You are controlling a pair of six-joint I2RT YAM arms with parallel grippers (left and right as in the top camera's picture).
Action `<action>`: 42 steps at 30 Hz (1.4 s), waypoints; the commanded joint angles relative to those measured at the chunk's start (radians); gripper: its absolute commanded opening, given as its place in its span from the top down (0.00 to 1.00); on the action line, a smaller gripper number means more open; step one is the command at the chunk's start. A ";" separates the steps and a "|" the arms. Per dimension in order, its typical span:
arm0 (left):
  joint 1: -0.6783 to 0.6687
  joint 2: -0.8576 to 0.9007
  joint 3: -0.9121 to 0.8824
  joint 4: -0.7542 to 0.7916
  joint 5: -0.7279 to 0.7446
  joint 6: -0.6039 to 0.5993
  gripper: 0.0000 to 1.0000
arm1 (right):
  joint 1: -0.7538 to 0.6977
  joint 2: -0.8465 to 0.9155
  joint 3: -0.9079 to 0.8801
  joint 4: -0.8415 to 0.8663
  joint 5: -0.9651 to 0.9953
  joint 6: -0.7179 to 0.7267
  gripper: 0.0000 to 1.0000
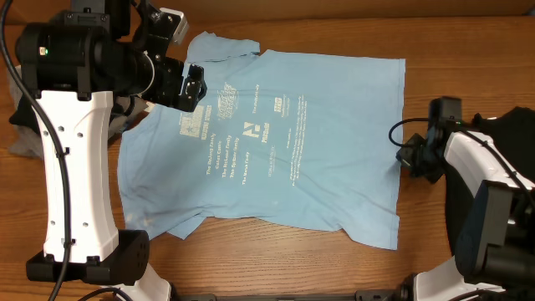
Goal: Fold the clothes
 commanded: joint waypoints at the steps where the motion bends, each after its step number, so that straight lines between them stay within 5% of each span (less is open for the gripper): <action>1: -0.006 -0.001 0.006 -0.003 -0.026 0.004 0.00 | -0.003 -0.033 0.035 0.008 -0.182 -0.145 0.96; 6: -0.005 -0.002 -0.044 -0.003 -0.226 -0.132 0.00 | -0.002 -0.109 0.035 0.010 -0.371 -0.283 0.88; 14: 0.011 -0.002 -0.364 -0.003 -0.231 -0.272 0.00 | -0.002 -0.365 0.034 0.000 -0.438 -0.270 0.76; 21: 0.016 -0.002 -0.708 0.019 -0.232 -0.359 0.03 | -0.002 -0.403 0.032 -0.048 -0.437 -0.244 0.70; 29: 0.081 -0.002 -0.993 0.266 -0.197 -0.435 0.05 | -0.002 -0.399 0.032 -0.082 -0.433 -0.243 0.67; 34: 0.179 -0.002 -1.128 0.521 -0.185 -0.403 0.20 | -0.002 -0.370 0.025 -0.116 -0.378 -0.199 0.69; 38: 0.227 -0.001 -1.199 0.634 -0.120 -0.374 0.33 | -0.001 -0.301 0.005 -0.068 -0.359 -0.156 0.83; 42: 0.230 -0.002 -1.196 0.657 -0.098 -0.328 0.21 | 0.011 -0.190 0.005 0.092 -0.372 -0.139 0.90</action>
